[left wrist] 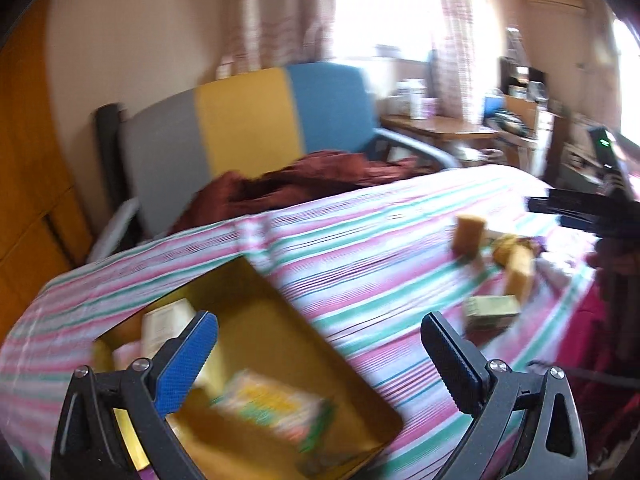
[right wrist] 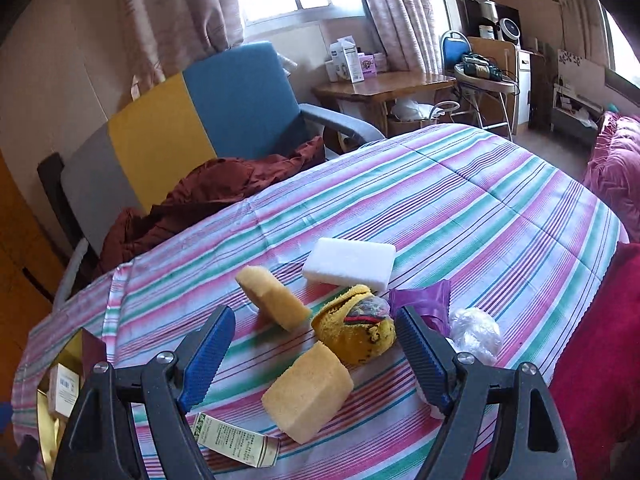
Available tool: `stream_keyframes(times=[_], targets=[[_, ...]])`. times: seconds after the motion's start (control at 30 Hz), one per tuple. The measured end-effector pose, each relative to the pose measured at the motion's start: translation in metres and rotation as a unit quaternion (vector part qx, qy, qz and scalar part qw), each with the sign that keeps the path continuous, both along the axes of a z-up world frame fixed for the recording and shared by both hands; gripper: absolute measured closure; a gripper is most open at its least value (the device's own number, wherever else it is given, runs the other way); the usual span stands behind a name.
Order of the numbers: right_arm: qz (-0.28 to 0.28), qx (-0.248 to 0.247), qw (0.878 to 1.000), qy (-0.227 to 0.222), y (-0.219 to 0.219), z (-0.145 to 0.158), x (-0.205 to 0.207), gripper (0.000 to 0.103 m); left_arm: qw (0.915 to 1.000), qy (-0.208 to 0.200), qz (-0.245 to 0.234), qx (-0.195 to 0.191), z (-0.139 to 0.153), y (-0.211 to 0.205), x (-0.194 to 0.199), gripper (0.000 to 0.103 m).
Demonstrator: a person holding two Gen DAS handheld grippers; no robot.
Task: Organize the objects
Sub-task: 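Grasp the green-and-white medicine box with the left tool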
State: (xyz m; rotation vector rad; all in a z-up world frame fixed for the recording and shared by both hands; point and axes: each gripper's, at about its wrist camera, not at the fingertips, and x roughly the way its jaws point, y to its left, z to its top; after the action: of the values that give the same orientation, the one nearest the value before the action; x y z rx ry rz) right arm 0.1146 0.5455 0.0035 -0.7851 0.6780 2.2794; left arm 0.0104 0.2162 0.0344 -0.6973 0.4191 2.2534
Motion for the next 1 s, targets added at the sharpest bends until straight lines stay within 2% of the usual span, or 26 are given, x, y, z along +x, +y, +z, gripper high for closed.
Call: stream_keyframes(times=[0.2, 0.37, 0.47, 0.6, 0.7, 0.73, 0.77, 0.8, 1.0], targets=[[-0.015, -0.035, 0.999, 0.025, 0.012, -0.003, 0.007, 0.019, 0.9941, -0.064, -0.083, -0.030, -0.027, 0.075, 0.005, 0.001], [-0.015, -0.045, 0.999, 0.027, 0.016, -0.007, 0.006, 0.019, 0.9821, -0.118, -0.138, -0.051, -0.053, 0.127, 0.013, 0.001], [-0.014, -0.048, 0.998, 0.029, 0.016, -0.007, 0.006, 0.019, 0.9746, -0.147, -0.154, -0.069, -0.071, 0.153, 0.020, 0.001], [-0.017, -0.060, 0.997, 0.034, 0.020, -0.009, 0.008, 0.019, 0.9669, -0.151, -0.184, -0.092, -0.088, 0.176, 0.033, 0.001], [-0.018, -0.068, 0.997, 0.037, 0.022, -0.011, 0.008, 0.019, 0.9659, -0.148, -0.187, -0.101, -0.098, 0.187, 0.037, 0.001], [-0.018, -0.069, 0.997, 0.037, 0.022, -0.011, 0.008, 0.019, 0.9660, -0.148, -0.186, -0.102, -0.099, 0.187, 0.037, 0.004], [-0.017, -0.069, 0.997, 0.037, 0.022, -0.011, 0.008, 0.019, 0.9661, -0.150, -0.184, -0.102, -0.102, 0.187, 0.036, 0.014], [-0.017, -0.070, 0.997, 0.036, 0.022, -0.012, 0.008, 0.019, 0.9657, -0.153, -0.183, -0.102, -0.103, 0.186, 0.035, 0.029], [-0.015, -0.070, 0.997, 0.031, 0.021, -0.013, 0.007, 0.019, 0.9681, -0.160, -0.176, -0.079, -0.106, 0.167, 0.027, 0.029]])
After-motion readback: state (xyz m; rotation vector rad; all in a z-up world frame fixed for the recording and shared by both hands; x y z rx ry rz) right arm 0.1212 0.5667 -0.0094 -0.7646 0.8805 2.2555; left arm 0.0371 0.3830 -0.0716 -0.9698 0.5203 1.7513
